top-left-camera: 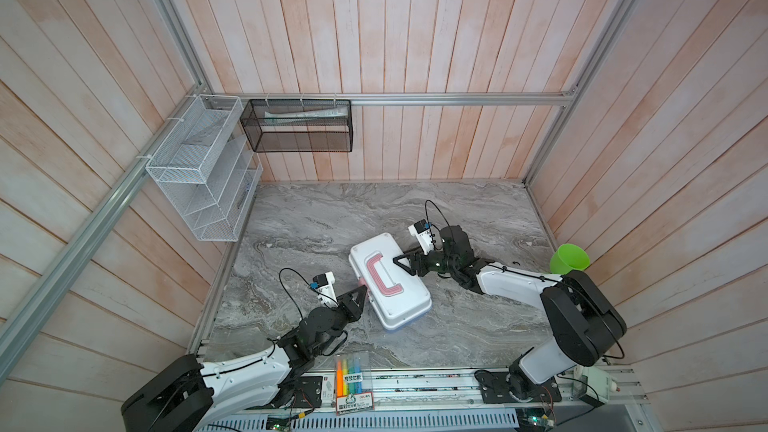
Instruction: Pack the tool kit
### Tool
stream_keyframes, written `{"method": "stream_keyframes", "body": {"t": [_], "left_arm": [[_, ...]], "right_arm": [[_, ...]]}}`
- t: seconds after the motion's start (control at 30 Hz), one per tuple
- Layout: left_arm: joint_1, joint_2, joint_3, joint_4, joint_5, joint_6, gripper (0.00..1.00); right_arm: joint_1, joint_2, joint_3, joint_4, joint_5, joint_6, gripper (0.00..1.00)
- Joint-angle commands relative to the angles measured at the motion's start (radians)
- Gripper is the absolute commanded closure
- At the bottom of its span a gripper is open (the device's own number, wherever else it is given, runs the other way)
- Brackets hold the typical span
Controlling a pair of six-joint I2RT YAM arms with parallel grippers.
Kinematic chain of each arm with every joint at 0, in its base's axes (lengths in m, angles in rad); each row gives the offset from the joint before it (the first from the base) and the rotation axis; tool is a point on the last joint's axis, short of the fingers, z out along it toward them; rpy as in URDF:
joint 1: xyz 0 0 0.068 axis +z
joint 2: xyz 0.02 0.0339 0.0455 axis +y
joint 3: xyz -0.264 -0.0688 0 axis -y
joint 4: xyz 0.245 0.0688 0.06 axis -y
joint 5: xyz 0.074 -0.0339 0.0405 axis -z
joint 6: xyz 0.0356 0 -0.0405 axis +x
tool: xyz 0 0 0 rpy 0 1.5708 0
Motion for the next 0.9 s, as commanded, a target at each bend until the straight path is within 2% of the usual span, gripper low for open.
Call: {"method": "stream_keyframes", "body": {"t": [0.0, 0.1, 0.23, 0.73, 0.87], "left_arm": [[-0.002, 0.005, -0.008, 0.01, 0.033, 0.012, 0.82], [-0.002, 0.008, 0.004, -0.036, 0.033, 0.011, 0.89], [-0.003, 0.025, 0.028, -0.095, 0.032, 0.009, 0.89], [-0.003, 0.039, 0.083, -0.218, 0.063, -0.013, 0.89], [-0.003, 0.029, 0.098, -0.275, 0.072, -0.019, 0.82]], "right_arm": [[0.047, 0.051, -0.037, -0.157, -0.025, -0.006, 0.45], [0.047, 0.054, -0.036, -0.157, -0.025, -0.006, 0.45], [0.047, 0.06, -0.031, -0.157, -0.027, -0.005, 0.45], [0.05, 0.06, -0.031, -0.158, -0.027, -0.006, 0.45], [0.05, 0.062, -0.029, -0.157, -0.028, -0.005, 0.45]]}}
